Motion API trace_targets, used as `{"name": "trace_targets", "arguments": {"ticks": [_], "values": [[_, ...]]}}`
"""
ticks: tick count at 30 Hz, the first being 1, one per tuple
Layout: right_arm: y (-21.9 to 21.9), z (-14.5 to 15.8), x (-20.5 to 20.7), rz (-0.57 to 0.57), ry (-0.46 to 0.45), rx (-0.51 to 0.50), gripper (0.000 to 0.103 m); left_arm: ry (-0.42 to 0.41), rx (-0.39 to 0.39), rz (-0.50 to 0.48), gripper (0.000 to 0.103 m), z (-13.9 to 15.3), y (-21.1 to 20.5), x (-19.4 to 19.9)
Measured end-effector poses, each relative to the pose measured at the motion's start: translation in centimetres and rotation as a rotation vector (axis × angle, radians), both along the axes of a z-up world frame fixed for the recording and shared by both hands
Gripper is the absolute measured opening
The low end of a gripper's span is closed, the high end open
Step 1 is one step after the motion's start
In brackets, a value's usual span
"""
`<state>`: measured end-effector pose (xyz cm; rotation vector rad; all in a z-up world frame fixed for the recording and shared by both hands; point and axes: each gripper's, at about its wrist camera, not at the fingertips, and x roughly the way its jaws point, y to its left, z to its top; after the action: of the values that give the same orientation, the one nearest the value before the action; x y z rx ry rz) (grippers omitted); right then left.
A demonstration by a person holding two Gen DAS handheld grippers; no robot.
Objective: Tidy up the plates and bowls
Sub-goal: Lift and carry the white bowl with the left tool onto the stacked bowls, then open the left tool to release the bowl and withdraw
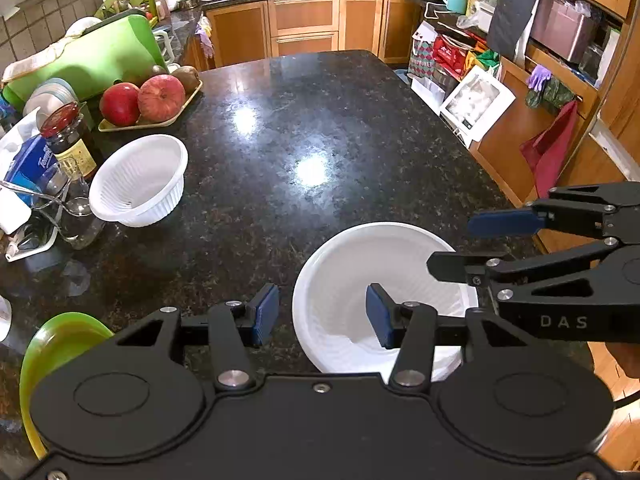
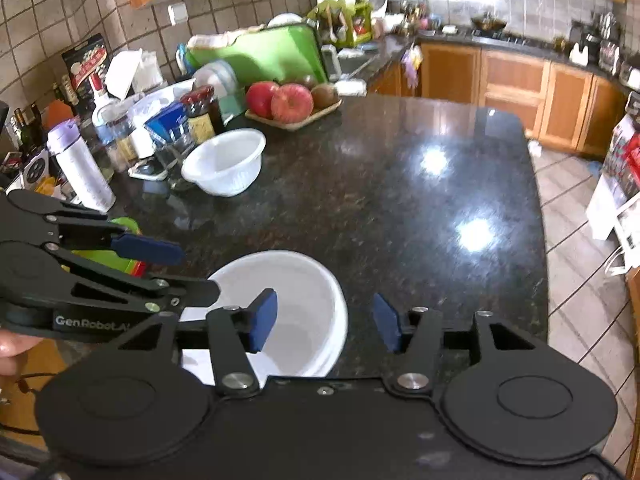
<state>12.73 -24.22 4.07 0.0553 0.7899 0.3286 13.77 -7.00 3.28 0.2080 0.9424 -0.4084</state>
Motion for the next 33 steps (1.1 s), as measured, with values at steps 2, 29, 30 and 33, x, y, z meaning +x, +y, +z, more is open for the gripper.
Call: {"name": "trace_targets", "arguments": {"ticks": [2,29,30,33], "values": [[-0.2,0.2,-0.2,-0.008,-0.042,-0.013,0.060,-0.012,-0.002,0.012,0.056,0.1,0.1,-0.1],[0.2,5.8,2.4,0.100,-0.354,-0.030,0.085,-0.203,-0.053,0.339,0.073,2.5,3.3,1.0],[0.3,5.8,2.8,0.107,-0.339,-0.019,0.085,-0.218,-0.054,0.351,0.075,2.8,3.7,1.2],[1.1,5.9,4.4,0.114,-0.285,0.013,0.088,-0.253,-0.040,0.378,0.079,3.6,4.7,1.7]]}}
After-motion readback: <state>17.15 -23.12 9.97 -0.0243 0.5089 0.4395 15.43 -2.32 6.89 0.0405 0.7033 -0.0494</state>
